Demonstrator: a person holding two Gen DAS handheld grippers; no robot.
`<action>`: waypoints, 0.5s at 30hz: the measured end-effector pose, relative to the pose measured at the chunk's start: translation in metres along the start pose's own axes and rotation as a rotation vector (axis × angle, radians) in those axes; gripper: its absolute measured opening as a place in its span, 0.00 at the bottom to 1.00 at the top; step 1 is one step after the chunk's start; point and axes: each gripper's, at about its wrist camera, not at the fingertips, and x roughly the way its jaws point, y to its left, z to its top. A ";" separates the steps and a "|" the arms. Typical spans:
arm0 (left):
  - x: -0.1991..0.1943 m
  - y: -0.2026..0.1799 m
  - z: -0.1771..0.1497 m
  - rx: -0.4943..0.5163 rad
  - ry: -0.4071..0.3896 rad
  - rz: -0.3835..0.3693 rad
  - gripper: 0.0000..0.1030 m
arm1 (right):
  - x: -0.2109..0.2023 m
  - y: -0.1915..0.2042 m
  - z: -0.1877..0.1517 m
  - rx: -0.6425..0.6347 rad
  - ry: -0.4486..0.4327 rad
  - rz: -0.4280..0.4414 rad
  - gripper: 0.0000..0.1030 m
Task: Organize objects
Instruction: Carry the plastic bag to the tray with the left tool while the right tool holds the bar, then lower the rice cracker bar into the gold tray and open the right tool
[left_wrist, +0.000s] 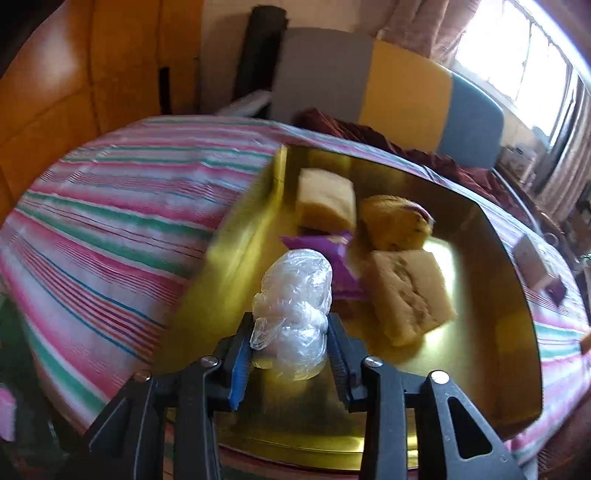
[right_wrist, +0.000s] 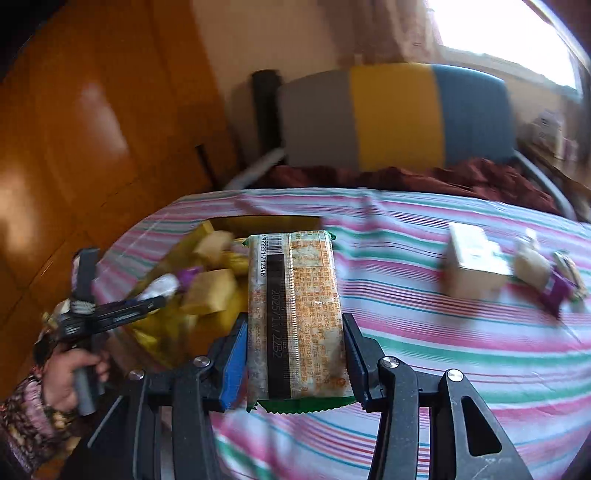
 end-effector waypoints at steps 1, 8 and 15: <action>-0.002 0.002 0.001 -0.010 -0.006 0.024 0.50 | 0.004 0.010 0.000 -0.015 0.009 0.015 0.47; -0.031 0.026 0.004 -0.174 -0.154 -0.008 0.57 | 0.044 0.071 -0.002 -0.107 0.100 0.127 0.47; -0.055 0.056 0.006 -0.348 -0.279 -0.031 0.61 | 0.094 0.105 -0.009 -0.181 0.228 0.192 0.47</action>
